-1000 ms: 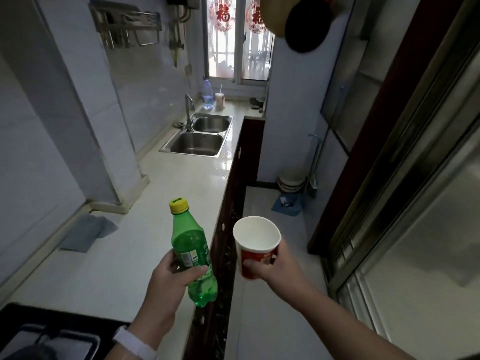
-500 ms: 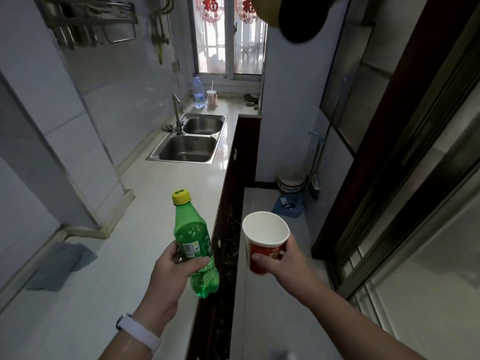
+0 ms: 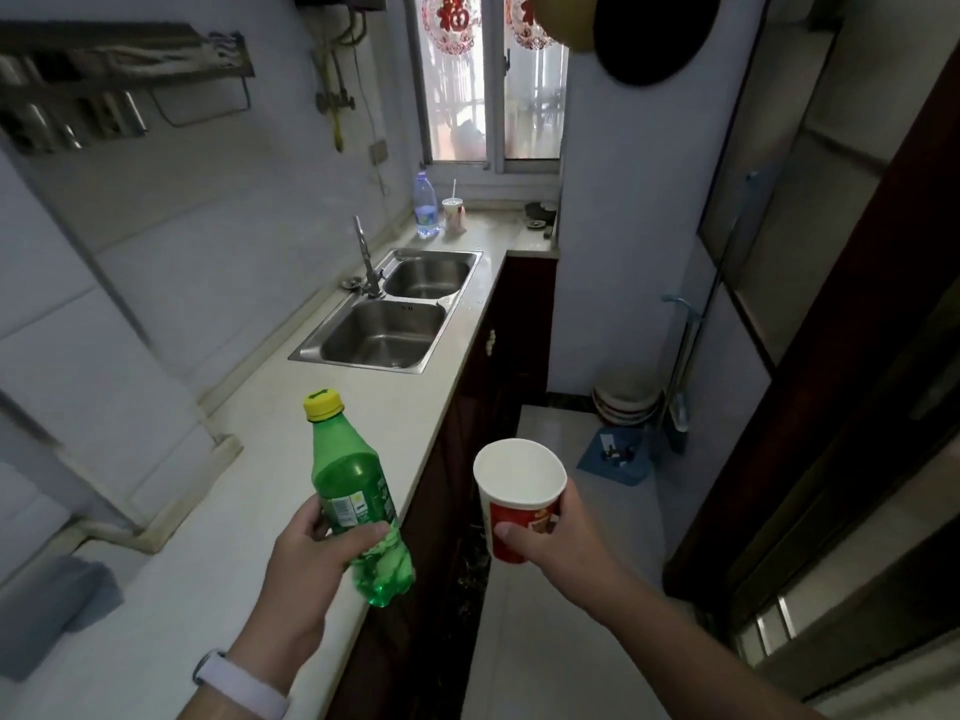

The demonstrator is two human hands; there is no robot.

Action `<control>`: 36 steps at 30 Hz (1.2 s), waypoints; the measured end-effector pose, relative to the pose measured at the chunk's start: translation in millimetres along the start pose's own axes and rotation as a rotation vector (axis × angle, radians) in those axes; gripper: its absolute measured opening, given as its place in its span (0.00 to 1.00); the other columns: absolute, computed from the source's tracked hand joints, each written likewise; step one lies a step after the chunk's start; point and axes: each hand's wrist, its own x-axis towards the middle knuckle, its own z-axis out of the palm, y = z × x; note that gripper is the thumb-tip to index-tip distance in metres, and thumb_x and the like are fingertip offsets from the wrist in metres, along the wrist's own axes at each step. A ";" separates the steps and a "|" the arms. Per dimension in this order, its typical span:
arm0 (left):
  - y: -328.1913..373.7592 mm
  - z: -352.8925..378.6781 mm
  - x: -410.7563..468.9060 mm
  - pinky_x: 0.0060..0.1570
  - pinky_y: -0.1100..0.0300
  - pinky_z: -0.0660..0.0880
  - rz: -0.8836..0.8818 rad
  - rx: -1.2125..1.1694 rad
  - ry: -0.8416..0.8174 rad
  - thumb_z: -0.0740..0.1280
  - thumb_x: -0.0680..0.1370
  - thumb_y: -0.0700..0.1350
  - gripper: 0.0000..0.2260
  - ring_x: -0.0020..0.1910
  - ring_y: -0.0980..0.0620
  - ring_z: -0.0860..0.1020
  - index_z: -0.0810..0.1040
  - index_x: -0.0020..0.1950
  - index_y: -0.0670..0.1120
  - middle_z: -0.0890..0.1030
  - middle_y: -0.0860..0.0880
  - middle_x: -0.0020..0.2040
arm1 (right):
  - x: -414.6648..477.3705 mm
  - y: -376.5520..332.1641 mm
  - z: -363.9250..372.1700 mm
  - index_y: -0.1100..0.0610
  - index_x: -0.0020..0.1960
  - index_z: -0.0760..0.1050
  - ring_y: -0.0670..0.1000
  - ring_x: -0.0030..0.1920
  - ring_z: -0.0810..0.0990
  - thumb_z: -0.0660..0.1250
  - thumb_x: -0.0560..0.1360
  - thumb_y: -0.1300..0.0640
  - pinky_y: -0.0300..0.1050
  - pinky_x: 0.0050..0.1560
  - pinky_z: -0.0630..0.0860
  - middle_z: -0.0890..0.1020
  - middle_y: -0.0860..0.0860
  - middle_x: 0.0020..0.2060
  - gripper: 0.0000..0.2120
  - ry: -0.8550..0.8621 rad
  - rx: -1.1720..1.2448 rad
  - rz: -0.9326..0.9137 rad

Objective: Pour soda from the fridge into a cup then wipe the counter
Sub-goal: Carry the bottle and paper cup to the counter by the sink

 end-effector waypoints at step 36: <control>1.8 -121.2 226.4 0.50 0.48 0.79 -0.036 -0.149 0.600 0.79 0.59 0.39 0.21 0.50 0.41 0.83 0.84 0.51 0.47 0.86 0.45 0.48 | 336.2 -65.7 195.9 0.48 0.59 0.71 0.37 0.48 0.81 0.79 0.62 0.54 0.32 0.43 0.76 0.82 0.44 0.52 0.30 -0.525 -0.187 -0.127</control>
